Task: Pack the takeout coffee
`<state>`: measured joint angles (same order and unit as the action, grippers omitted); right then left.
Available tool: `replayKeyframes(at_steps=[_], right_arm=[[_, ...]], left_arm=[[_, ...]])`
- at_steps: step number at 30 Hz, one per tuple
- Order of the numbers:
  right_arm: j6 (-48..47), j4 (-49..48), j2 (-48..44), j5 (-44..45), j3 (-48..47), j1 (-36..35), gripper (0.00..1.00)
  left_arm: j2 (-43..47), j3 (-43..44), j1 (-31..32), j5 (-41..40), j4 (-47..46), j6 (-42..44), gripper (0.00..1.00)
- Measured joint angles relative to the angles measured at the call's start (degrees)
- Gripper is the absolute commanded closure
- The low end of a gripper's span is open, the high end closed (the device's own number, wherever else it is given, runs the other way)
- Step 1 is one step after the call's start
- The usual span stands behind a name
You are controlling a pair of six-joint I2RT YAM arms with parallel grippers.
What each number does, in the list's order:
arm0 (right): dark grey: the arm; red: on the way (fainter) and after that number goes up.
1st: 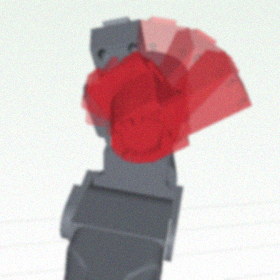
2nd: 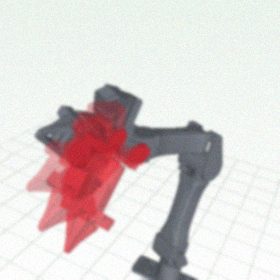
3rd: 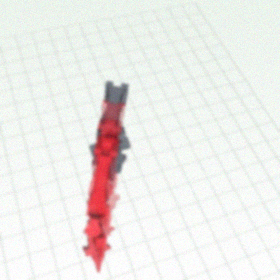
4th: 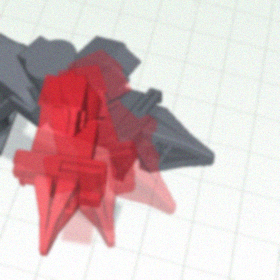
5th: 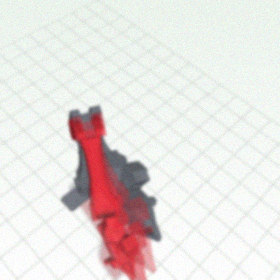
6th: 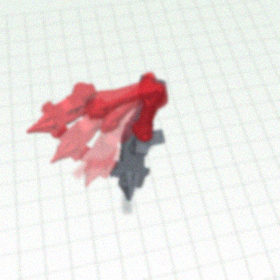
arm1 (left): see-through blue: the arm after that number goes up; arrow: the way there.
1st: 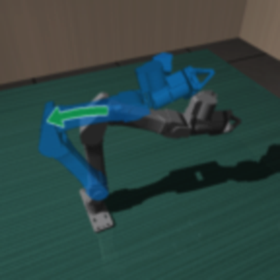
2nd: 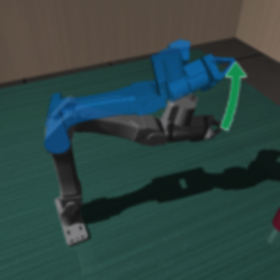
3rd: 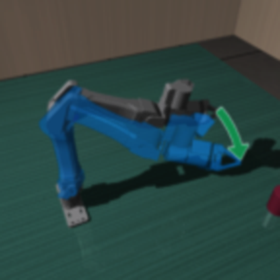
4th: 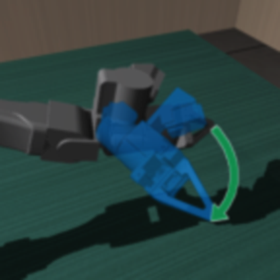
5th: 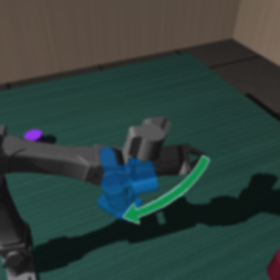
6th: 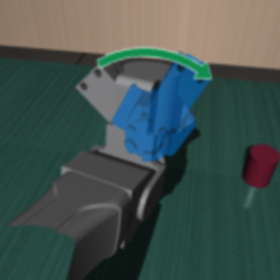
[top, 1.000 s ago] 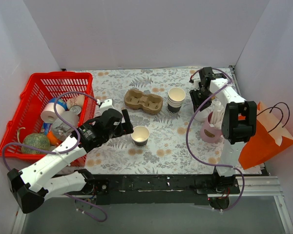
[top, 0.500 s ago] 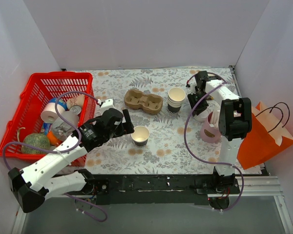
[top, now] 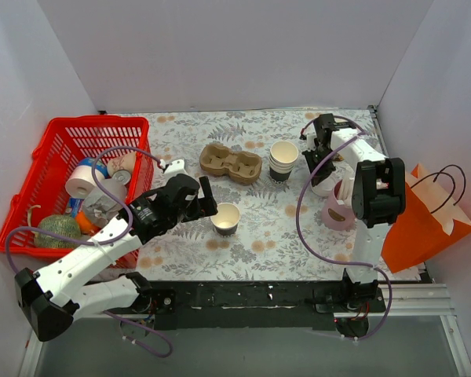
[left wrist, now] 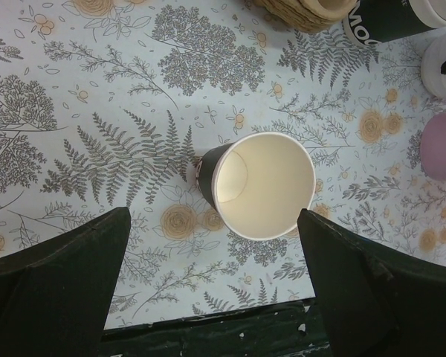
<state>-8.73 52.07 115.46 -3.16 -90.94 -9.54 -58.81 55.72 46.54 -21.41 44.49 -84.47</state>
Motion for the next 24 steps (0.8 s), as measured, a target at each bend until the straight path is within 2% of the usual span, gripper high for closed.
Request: replayKeyframes(at_steps=[10,14,21,24], right_arm=[[0.7,0.1,-2.8,0.0,0.0,0.0,0.94],[0.8,0.1,-3.3,0.0,0.0,0.0,0.90],[0.8,-0.3,-3.4,0.0,1.0,0.0,0.90],[0.8,-0.5,-3.4,0.0,2.0,0.0,0.86]], left_arm=[[0.0,-0.6,0.0,1.1,-1.3,0.7,0.02],[0.0,-0.6,0.0,1.1,-1.3,0.7,0.02],[-1.0,-0.6,0.0,1.1,-1.3,0.7,0.02],[-1.2,-0.6,0.0,1.1,-1.3,0.7,0.02]])
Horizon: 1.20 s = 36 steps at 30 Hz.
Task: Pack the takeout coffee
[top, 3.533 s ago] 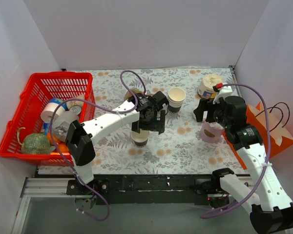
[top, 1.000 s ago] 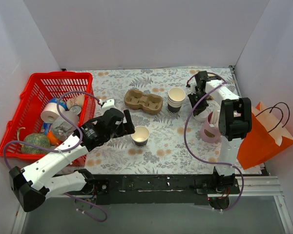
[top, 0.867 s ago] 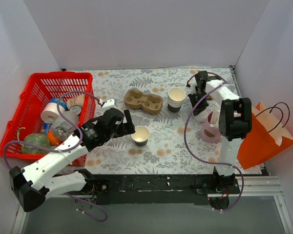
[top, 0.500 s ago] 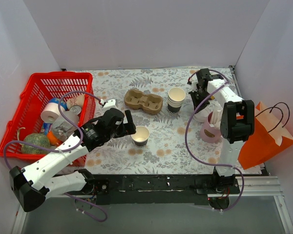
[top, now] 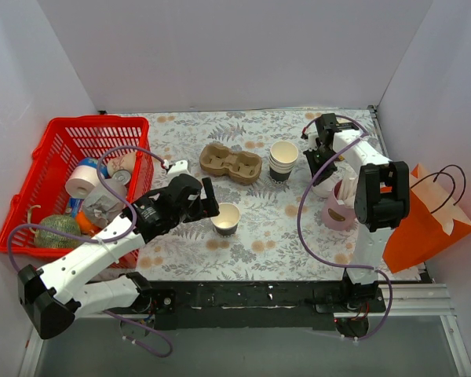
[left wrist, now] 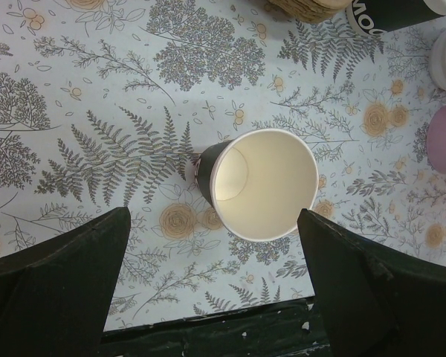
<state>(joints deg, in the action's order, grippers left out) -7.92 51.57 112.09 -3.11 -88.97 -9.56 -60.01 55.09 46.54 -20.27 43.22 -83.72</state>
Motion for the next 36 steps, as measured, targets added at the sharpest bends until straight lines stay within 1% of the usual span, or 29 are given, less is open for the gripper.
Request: replayKeyframes(at_steps=[7,13,16,18,22,25,33,36], right_arm=[[0.2,-0.5,0.0,0.2,0.3,0.0,0.75],[0.2,-0.5,0.0,0.1,0.3,0.0,0.75],[0.2,-0.5,0.0,0.1,0.3,0.0,0.81],[0.2,-0.5,0.0,0.1,0.3,0.0,0.83],[0.3,-0.5,0.0,0.2,0.4,0.0,0.96],[0.5,-0.5,0.0,0.2,0.4,0.0,0.99],[1.3,-0.3,-0.3,1.3,0.3,0.0,0.99],[1.7,-0.2,-1.9,1.7,0.2,0.0,0.99]], left_arm=[[0.0,0.0,0.0,0.0,0.0,0.0,0.02],[0.0,0.0,0.0,0.0,0.0,0.0,0.02],[0.0,0.0,0.0,0.0,0.0,0.0,0.02],[0.0,0.0,0.0,0.0,0.0,0.0,0.02],[0.0,0.0,-0.1,0.0,0.0,0.0,0.02],[0.0,0.0,-0.1,0.0,0.0,0.0,0.02],[0.0,0.0,-0.1,0.0,0.0,0.0,0.02],[0.0,0.0,-0.1,0.0,0.0,0.0,0.02]])
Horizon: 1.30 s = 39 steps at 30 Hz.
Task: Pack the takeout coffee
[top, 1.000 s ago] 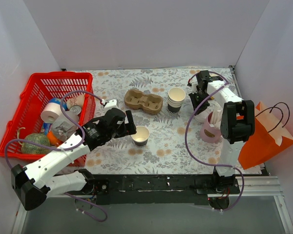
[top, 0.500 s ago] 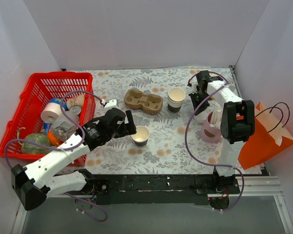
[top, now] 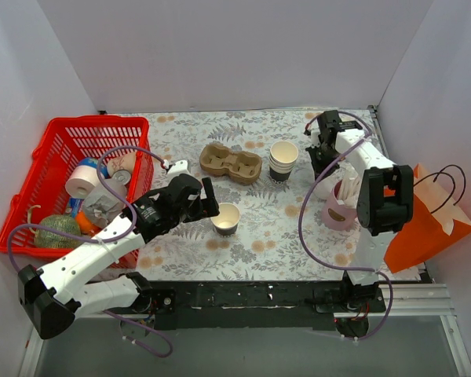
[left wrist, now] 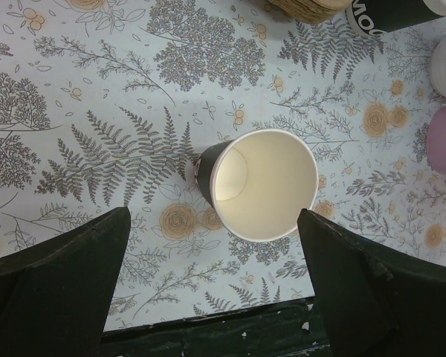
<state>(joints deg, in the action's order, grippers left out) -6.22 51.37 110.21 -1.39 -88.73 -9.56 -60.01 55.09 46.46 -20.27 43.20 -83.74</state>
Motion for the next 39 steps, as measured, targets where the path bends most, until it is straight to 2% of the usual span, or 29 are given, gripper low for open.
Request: replayKeyframes(at_steps=[12,17,20,24,28,31,35,39], right_arm=[[0.3,0.1,-9.6,0.1,-3.0,-0.1,0.99],[-0.8,-2.0,-17.9,0.3,-3.3,-2.9,0.99],[-3.7,-6.6,-25.8,0.6,-1.9,-9.0,0.99],[-11.2,-14.3,-39.1,-1.7,5.0,-24.9,0.99],[-16.8,-17.5,-48.3,-7.4,12.8,-37.0,0.99],[-19.3,-17.7,-50.9,-10.0,16.6,-43.2,0.99],[-21.4,-17.7,-50.0,-11.6,19.2,-49.8,0.99],[-22.9,-17.7,-48.0,-12.6,19.3,-53.9,0.99]], left_arm=[[0.3,0.0,0.0,0.6,-0.9,0.4,0.02],[2.8,-0.1,0.0,2.3,-2.2,0.6,0.02],[4.4,0.2,0.0,4.2,-2.6,-0.1,0.02],[7.2,0.8,0.0,8.1,-3.5,-2.8,0.02],[10.8,1.5,-0.1,12.5,-4.9,-7.9,0.02],[13.9,1.6,-0.2,15.3,-6.2,-11.7,0.02],[16.3,1.6,-0.2,17.6,-7.9,-16.3,0.02],[13.0,1.7,-0.2,21.9,-10.4,-18.1,0.02]])
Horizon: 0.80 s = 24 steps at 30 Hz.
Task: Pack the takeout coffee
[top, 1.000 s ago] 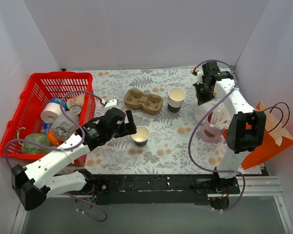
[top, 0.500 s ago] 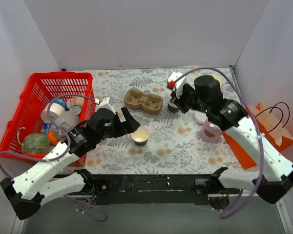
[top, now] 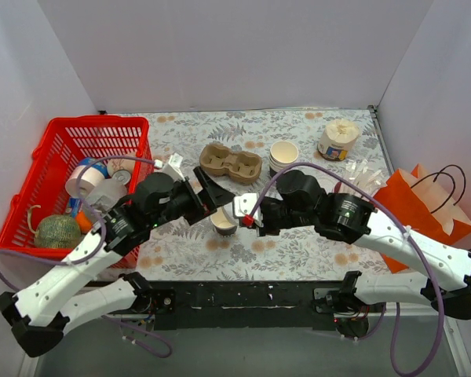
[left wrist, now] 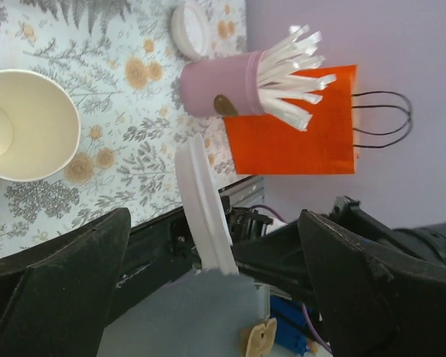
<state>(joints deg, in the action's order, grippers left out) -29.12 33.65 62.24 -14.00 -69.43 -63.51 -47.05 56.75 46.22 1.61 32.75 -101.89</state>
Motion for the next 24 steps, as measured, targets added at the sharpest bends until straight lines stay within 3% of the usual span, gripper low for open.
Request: replayKeyframes(at_steps=[1,4,5,7,9,10,14,16,17,18,19,22,24], right_arm=[[-0.3,0.0,0.6,-0.2,0.0,-0.6,0.99],[-1.2,0.0,2.3,-0.3,0.0,-1.4,0.99],[-1.4,0.0,2.6,-0.4,0.0,-1.5,0.99],[-1.7,0.0,2.9,-0.9,0.0,-1.5,0.99],[-1.9,0.1,2.9,-1.2,0.0,-1.5,0.99],[-2.0,0.1,2.9,-1.2,0.0,-1.5,0.99],[-2.2,0.1,3.5,-1.2,0.0,-1.6,0.99],[-2.0,-0.1,3.8,-1.0,0.2,-1.7,0.99],[-1.9,-0.5,3.9,-0.9,0.5,-1.8,0.93],[-1.7,-0.9,3.8,-0.7,1.0,-1.9,0.73],[-1.4,-1.6,3.8,-0.5,1.6,-2.1,0.64],[-0.8,-3.8,3.8,2.3,4.2,-2.9,0.47],[-0.5,-5.3,3.6,4.7,6.1,-3.7,0.15]], left_arm=[[-2.3,0.1,0.0,1.2,-0.3,0.0,0.03],[-8.5,0.6,0.0,2.3,0.2,0.1,0.22],[-10.5,0.7,0.0,2.3,0.7,0.3,0.36],[-12.6,0.7,0.0,2.3,1.8,0.1,0.50],[-13.2,0.7,0.0,2.2,2.5,0.0,0.73],[-13.1,0.7,0.0,2.0,2.7,-0.2,0.79],[-12.1,0.7,0.0,1.2,3.2,-1.0,0.99],[-12.0,0.7,0.0,0.7,3.7,-1.6,1.00],[-12.0,0.7,0.0,0.5,4.1,-2.0,1.00],[-12.0,0.7,0.0,0.3,4.7,-2.4,1.00],[-12.0,0.7,0.0,0.2,5.2,-3.0,1.00],[-12.0,0.7,0.0,-0.4,7.0,-5.4,1.00],[-12.0,0.7,0.0,-1.7,8.7,-7.8,1.00]])
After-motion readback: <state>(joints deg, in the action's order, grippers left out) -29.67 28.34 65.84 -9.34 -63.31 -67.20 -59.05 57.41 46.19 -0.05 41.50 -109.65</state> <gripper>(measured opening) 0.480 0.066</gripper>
